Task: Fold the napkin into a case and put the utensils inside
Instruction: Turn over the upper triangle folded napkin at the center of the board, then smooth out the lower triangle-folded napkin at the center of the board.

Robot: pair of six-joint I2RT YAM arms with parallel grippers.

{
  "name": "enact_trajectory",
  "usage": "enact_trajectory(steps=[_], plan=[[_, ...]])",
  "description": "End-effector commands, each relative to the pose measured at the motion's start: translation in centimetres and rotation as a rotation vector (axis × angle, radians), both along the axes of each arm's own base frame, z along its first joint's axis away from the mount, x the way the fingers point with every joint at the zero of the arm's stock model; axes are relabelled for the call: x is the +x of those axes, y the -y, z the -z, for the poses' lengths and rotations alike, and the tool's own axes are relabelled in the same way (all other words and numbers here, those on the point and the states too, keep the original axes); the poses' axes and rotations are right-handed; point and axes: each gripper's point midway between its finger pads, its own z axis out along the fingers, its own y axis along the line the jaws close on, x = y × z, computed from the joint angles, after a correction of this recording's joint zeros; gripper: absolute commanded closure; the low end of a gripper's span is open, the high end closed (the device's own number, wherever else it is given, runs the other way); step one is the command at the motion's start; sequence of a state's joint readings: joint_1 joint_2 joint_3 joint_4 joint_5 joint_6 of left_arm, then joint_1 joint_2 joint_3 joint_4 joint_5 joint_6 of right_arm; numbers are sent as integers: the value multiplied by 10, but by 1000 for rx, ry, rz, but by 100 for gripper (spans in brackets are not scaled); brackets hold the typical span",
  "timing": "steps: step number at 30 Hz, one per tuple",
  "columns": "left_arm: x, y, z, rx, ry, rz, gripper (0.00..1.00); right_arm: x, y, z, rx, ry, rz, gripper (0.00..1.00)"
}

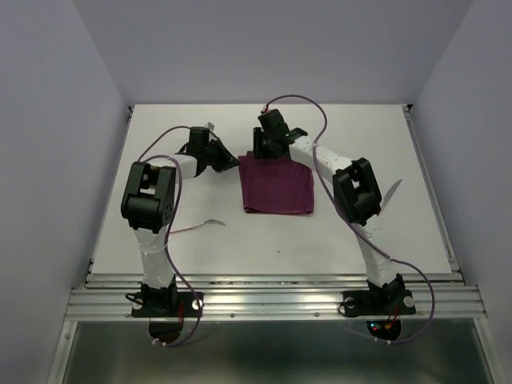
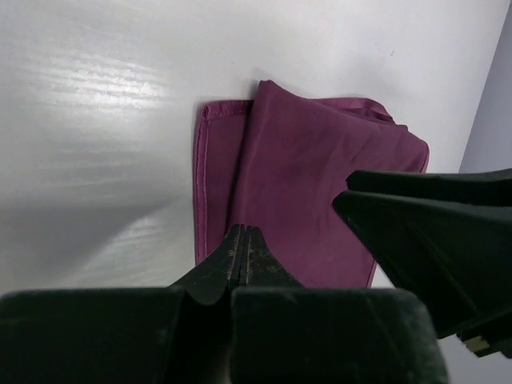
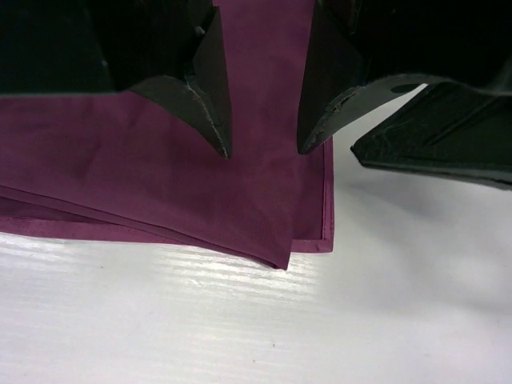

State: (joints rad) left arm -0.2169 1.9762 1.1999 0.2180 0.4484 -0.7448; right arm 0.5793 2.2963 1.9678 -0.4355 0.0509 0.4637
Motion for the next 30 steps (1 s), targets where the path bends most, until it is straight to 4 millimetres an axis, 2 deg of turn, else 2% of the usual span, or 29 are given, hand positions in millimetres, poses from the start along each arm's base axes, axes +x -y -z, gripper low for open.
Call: enact_trajectory(steps=[1, 6, 10, 15, 17, 18, 20, 21, 22, 23, 24, 25, 26, 27, 30], plan=[[22, 15, -22, -33, 49, 38, 100, 12, -12, -5, 11, 23, 12, 56], [35, 15, -13, -14, 40, 34, 100, 18, -16, 4, 8, 14, 11, 55], [40, 14, 5, 13, 7, 28, 100, 17, -28, 9, 3, 14, 0, 55], [39, 10, 21, 41, -16, 21, 100, 14, -32, 16, -8, 5, -4, 53], [34, 11, 27, 46, -30, 36, 100, 12, -30, 11, -9, 9, -3, 52], [32, 12, 29, 52, -33, 42, 100, 4, -31, 18, -16, -5, -8, 52], [23, 13, 33, 59, -44, 54, 100, -11, -22, 18, -16, -21, -11, 52], [19, 14, 34, 60, -49, 58, 100, -10, -23, -1, 4, 6, -11, 52], [15, 16, 33, 65, -45, 71, 100, -22, -14, 15, -12, -25, -6, 52], [8, 17, 38, 72, -57, 78, 100, -27, -10, -9, 11, 7, -4, 52], [5, 17, 39, 76, -63, 83, 100, -34, -6, -12, 13, 7, -1, 52], [1, 20, 38, 75, -64, 97, 100, -48, 6, 1, -8, -22, 8, 51], [-7, 21, 43, 78, -80, 103, 100, -54, 12, -1, -11, -24, 20, 51], [-13, 26, 45, 79, -88, 116, 100, -59, 21, -25, 0, 16, 40, 51], [-40, 38, 47, 88, -107, 154, 100, -87, 50, -34, -32, 23, 68, 51]])
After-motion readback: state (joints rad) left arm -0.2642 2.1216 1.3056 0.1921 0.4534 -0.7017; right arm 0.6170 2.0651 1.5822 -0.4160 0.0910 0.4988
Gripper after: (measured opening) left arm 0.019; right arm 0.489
